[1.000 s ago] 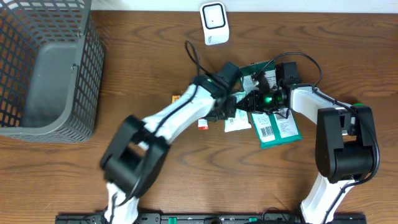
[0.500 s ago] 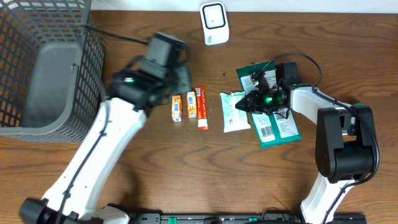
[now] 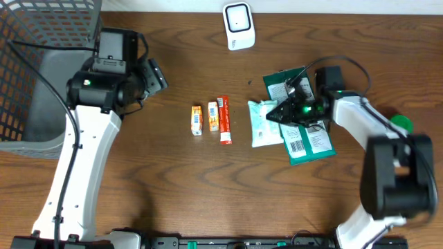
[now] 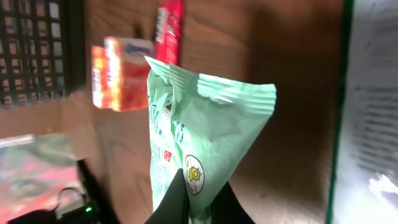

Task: Scan the item barcode
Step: 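Retract the left gripper to rest and lift the wipe pack right, then carry the wipe pack up and hold it before the white scanner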

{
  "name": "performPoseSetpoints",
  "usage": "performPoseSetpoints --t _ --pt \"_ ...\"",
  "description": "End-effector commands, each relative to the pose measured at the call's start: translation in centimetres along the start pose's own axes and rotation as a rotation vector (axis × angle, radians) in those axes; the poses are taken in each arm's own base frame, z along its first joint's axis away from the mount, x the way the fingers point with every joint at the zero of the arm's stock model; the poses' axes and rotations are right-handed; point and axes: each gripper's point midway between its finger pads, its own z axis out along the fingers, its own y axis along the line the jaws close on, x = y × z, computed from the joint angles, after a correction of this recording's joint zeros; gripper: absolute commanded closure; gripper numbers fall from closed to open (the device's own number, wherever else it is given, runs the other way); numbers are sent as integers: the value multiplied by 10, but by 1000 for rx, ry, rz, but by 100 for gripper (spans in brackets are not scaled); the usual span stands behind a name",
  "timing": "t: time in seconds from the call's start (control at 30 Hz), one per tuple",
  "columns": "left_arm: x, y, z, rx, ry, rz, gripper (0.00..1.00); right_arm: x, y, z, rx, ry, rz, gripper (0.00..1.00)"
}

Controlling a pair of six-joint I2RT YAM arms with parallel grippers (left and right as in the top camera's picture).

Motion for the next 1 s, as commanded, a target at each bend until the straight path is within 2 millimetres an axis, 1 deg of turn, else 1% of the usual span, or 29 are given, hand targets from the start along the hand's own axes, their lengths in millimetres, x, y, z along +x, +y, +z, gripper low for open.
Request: performPoseSetpoints --t 0.0,0.1,0.2,0.33,0.4,0.47,0.57,0.67,0.8,0.9,0.97 --pt "-4 4 -3 -9 -15 -5 20 -25 32 -43 115 -139 -174 99" --pt "-4 4 -3 -9 -15 -5 19 -25 49 -66 196 -196 -272 99" --pt "-4 4 -3 -9 -15 -5 19 -23 66 -89 271 -227 -310 99" --pt "-4 4 -3 -9 -15 -5 19 -15 90 -114 360 -181 -409 99" --pt "-4 4 -3 -9 -15 -5 19 -15 97 -127 436 -164 -438 99" --pt "-4 4 -3 -9 -15 -5 19 -18 108 -139 501 -167 -490 99" --pt "-4 4 -3 -9 -15 -5 19 -27 137 -151 543 -201 -603 99" --pt "-4 4 -3 -9 -15 -5 19 -39 165 -161 576 -263 -678 99" --pt "-4 4 -3 -9 -15 -5 18 -55 190 -171 663 -328 -761 99" --pt "-4 4 -3 -9 -15 -5 19 -70 213 -171 680 -343 -836 99" --pt "-4 4 -3 -9 -15 -5 19 -85 230 -170 675 -355 -860 99"
